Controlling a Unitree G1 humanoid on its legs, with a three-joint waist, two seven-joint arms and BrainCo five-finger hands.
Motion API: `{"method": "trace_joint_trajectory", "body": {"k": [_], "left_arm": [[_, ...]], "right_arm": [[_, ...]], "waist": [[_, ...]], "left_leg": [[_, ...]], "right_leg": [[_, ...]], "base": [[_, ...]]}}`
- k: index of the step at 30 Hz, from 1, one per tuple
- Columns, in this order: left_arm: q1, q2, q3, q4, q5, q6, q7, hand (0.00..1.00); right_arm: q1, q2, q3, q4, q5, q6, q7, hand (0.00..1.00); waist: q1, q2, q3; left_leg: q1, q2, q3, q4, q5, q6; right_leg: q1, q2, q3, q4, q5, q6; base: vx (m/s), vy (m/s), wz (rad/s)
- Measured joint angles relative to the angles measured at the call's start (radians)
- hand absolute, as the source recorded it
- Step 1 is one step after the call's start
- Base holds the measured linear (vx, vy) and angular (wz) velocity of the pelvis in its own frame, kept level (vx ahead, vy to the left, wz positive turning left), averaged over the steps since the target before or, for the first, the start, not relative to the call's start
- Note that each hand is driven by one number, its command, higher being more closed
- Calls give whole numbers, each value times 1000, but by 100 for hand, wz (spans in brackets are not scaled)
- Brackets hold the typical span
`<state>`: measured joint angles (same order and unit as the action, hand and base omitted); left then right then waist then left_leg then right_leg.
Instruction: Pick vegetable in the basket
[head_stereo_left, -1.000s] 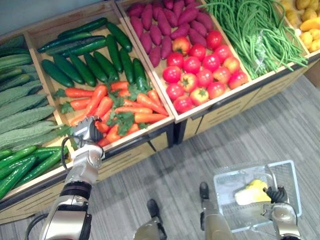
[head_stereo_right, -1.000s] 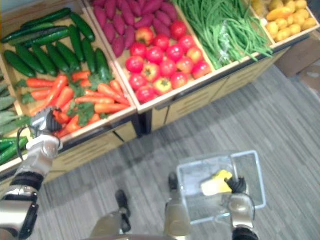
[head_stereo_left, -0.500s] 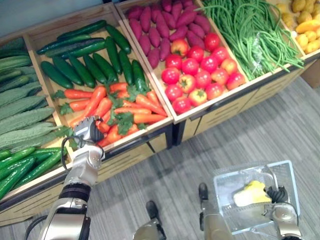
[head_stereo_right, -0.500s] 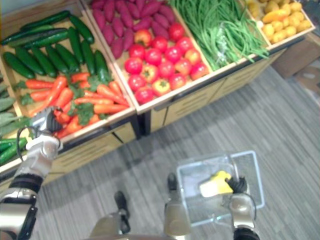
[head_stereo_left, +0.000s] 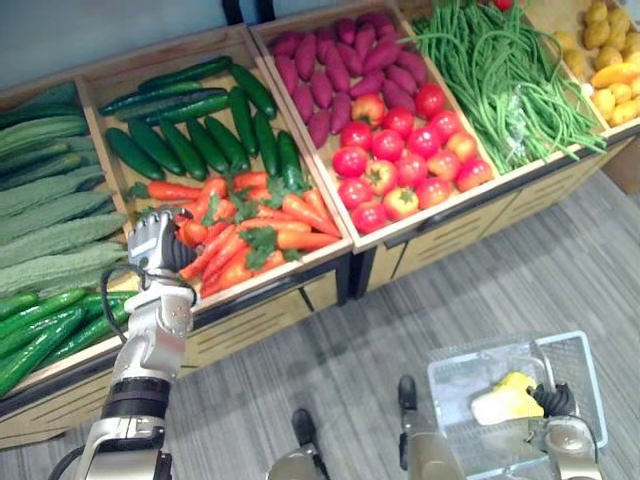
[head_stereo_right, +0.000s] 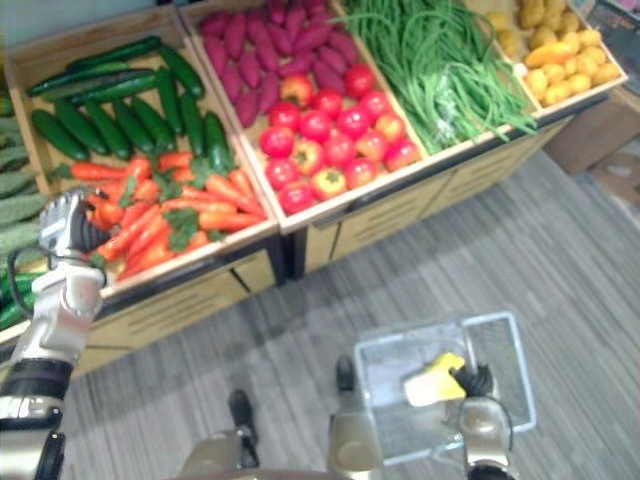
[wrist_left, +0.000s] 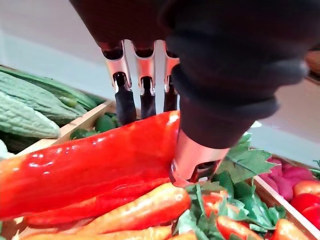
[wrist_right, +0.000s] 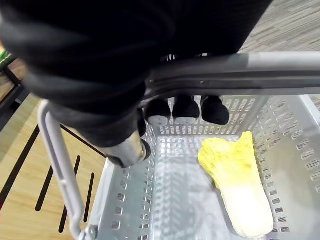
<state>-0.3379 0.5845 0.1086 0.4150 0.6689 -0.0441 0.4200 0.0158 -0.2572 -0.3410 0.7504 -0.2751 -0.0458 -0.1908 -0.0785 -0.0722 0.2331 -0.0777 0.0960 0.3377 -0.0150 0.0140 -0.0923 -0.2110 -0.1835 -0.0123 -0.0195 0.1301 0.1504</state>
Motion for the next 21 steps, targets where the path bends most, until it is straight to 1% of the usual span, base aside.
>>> {"method": "trace_joint_trajectory", "body": {"k": [2,4,6,8,9,10,14,17,19,21], "left_arm": [[13,0,8,-29,0,-2,0,100],[27,-2,20,-42,0,-3,2,100],[41,-15,39,-51,-59,-14,10,100],[70,-80,97,-78,-167,-24,34,100],[77,-97,104,-84,-197,-27,40,100],[94,-131,116,-100,-245,-34,48,100],[148,-254,127,-190,-368,-52,57,100],[171,-309,107,-222,-428,-78,57,100],[189,-325,71,-245,-433,-81,50,100],[214,-357,11,-264,-433,-96,32,100]], "right_arm": [[8,2,0,0,-1,0,1,100],[21,3,0,0,-1,1,1,100],[32,3,-1,0,-2,3,1,100],[37,8,-5,0,-3,16,1,100],[37,9,-5,0,-3,17,1,100],[36,12,-5,0,-4,20,1,100],[30,22,-5,0,-10,22,1,100],[28,22,-5,0,-14,26,1,100],[26,22,-5,0,-22,32,2,100],[26,20,0,4,-29,41,5,100]], "waist": [[0,1,-3],[0,3,-22],[0,6,-42],[0,8,-60],[0,8,-60],[0,9,-67],[0,10,-77],[-1,15,-96],[-1,20,-101],[-1,26,-133]], "left_leg": [[16,1,-2,-3,0,0],[18,1,-6,-6,0,0],[18,0,-9,-13,2,-1],[24,-1,-11,-18,3,-2],[29,-1,-12,-18,3,-2],[32,-1,-15,-19,3,-2],[49,-1,-17,-21,2,-2],[50,-2,-17,-22,2,-2],[64,-2,-16,-26,2,-2],[66,-3,-16,-33,2,-2]], "right_leg": [[20,1,-3,-7,0,0],[25,1,-6,-13,0,0],[25,1,-8,-16,0,0],[31,1,-10,-19,0,0],[38,1,-10,-22,0,0],[45,1,-12,-27,1,-1],[64,1,-14,-33,2,0],[65,1,-14,-34,2,1],[78,2,-14,-38,2,1],[79,1,-13,-43,2,1]], "base": [[8,7,2],[23,21,4],[23,18,3],[33,18,3],[32,16,4],[30,14,4],[16,7,1],[0,0,0],[0,0,0],[0,0,0]]}}
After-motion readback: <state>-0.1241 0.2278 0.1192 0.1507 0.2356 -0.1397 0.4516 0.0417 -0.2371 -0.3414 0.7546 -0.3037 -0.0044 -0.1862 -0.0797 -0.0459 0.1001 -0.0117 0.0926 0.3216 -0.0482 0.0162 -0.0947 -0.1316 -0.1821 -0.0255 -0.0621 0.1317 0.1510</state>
